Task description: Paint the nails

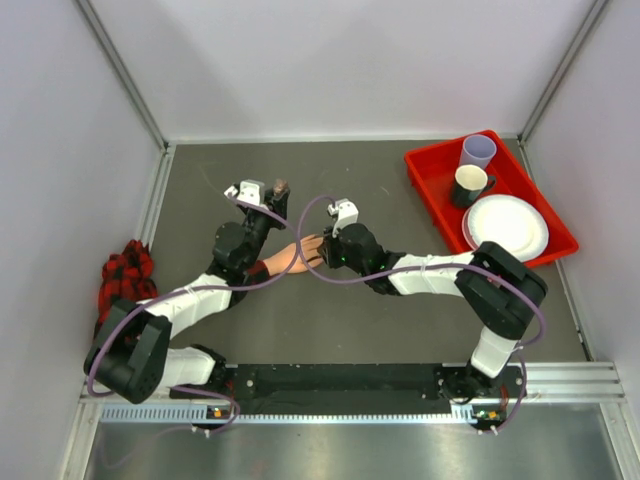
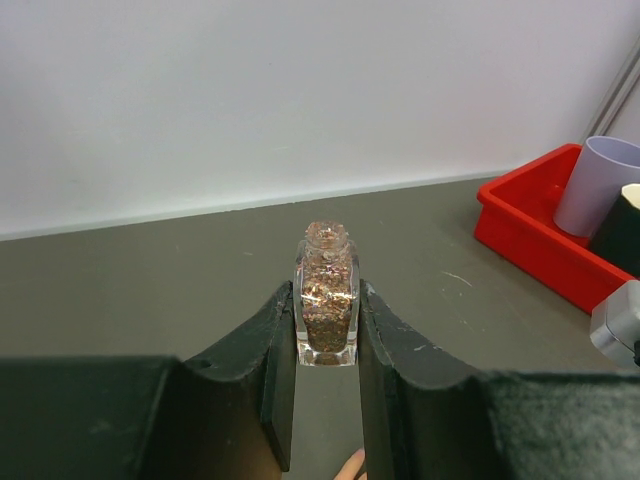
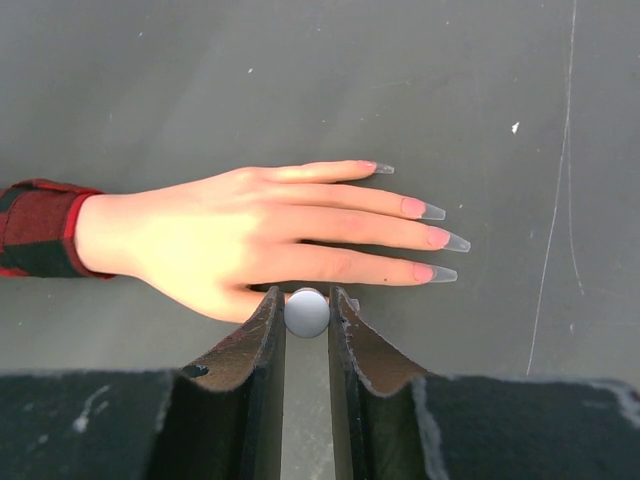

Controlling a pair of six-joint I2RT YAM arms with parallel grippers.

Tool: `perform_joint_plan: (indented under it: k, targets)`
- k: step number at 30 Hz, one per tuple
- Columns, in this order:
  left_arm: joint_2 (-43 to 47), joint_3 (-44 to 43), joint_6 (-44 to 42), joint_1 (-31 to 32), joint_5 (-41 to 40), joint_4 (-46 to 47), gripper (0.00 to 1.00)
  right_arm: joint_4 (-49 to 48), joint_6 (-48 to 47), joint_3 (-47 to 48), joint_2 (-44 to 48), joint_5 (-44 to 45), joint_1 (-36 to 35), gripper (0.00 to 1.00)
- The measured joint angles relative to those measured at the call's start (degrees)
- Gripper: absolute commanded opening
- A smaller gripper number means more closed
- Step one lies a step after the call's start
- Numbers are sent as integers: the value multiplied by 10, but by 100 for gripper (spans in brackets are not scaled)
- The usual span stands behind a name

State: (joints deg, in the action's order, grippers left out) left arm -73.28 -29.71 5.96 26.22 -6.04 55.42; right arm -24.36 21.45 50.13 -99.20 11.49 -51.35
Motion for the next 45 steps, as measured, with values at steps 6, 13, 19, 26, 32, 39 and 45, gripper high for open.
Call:
perform_joint_plan:
  k: [6, 13, 19, 26, 32, 39, 45]
  targets:
    - [1, 3, 0, -1, 5, 0, 0, 3, 0, 0, 0, 13, -3, 0]
    - [1, 3, 1, -3, 8, 0, 0, 10, 0, 0, 0, 14, -3, 0]
    - [4, 3, 2, -3, 11, 0, 0, 14, 0, 0, -8, 15, -3, 0]
    - [4, 3, 2, -3, 14, 0, 0, 17, 0, 0, -17, 15, -6, 0]
    - [4, 3, 2, -4, 18, 0, 0, 17, 0, 0, -18, 15, -6, 0]
    - [4, 3, 4, -6, 20, 0, 0, 17, 0, 2, -26, 15, -6, 0]
    - [4, 3, 4, -6, 21, 0, 0, 17, -1, 2, -29, 15, -7, 0]
